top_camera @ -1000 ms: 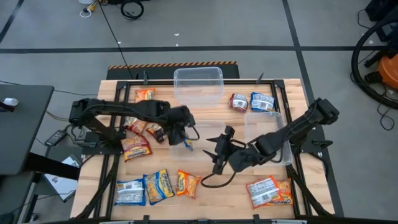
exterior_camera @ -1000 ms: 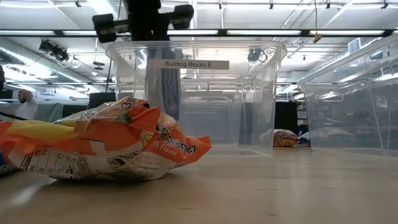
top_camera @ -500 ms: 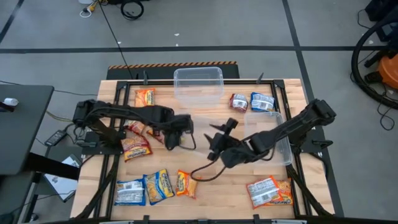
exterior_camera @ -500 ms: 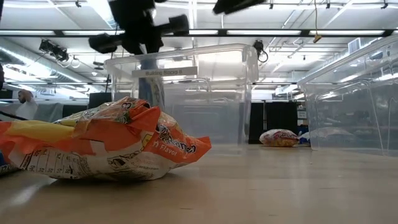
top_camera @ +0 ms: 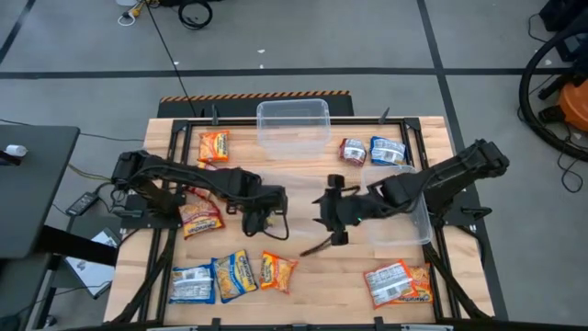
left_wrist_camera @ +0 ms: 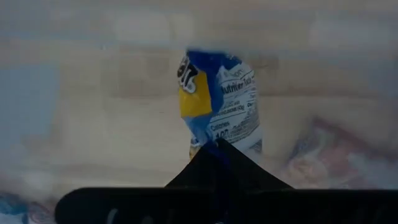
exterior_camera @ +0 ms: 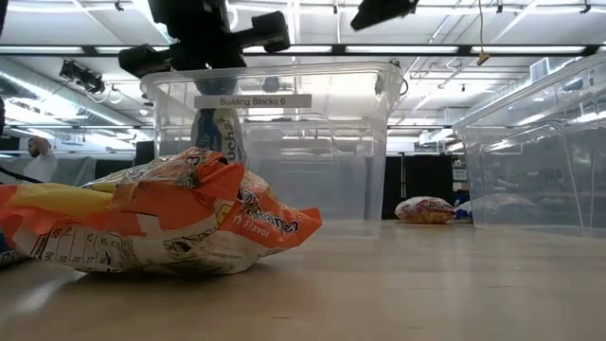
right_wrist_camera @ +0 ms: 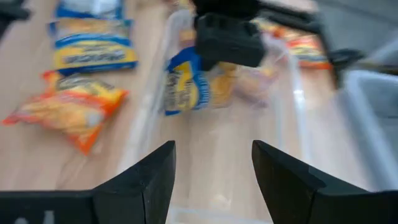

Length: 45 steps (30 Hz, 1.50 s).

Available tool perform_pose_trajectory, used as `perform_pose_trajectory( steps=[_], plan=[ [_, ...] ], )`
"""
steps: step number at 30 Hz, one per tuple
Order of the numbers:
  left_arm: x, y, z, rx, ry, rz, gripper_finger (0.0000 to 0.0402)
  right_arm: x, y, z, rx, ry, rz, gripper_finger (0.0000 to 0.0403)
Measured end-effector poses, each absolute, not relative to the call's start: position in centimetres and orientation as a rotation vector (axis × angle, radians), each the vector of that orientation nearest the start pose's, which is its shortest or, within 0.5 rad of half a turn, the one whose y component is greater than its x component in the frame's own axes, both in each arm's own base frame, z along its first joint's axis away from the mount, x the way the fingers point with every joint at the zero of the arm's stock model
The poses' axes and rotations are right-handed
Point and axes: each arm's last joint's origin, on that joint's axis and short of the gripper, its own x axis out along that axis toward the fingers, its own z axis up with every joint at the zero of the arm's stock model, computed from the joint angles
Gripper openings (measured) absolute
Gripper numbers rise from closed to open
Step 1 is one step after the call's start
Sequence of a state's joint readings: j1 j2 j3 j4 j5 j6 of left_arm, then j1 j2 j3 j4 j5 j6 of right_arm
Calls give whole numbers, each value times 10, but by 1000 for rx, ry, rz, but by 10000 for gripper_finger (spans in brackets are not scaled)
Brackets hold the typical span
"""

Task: Sort Maruchan noodles
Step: Put the blue noodle pack into the bottom left transparent bin

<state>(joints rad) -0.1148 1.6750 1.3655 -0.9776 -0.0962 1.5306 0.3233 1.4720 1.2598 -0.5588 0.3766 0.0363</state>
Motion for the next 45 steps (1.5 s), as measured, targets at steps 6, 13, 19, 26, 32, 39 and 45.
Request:
perform_pose_trajectory(
  steps=[6, 13, 19, 26, 32, 39, 45],
  plan=[
    [326, -16, 252, 1491, 1107, -960, 4, 311, 61, 290, -200, 864, -45, 217],
    [325, -14, 252, 1375, 1089, -969, 5, 319, 53, 283, -178, 886, 91, 217],
    [323, -13, 251, 1366, 1121, -975, 18, 322, 42, 279, -104, 910, 23, 217],
    [320, -18, 251, 1418, 1178, -966, 68, 321, 44, 276, -89, 930, 19, 217],
    [317, -24, 251, 1413, 1230, -934, 99, 321, 45, 276, -74, 933, 13, 217],
    [311, -31, 251, 1467, 1336, -888, 101, 321, 45, 276, -74, 933, 13, 217],
    [307, -36, 251, 1395, 1392, -826, 95, 321, 45, 276, -88, 934, 18, 217]
  ],
)
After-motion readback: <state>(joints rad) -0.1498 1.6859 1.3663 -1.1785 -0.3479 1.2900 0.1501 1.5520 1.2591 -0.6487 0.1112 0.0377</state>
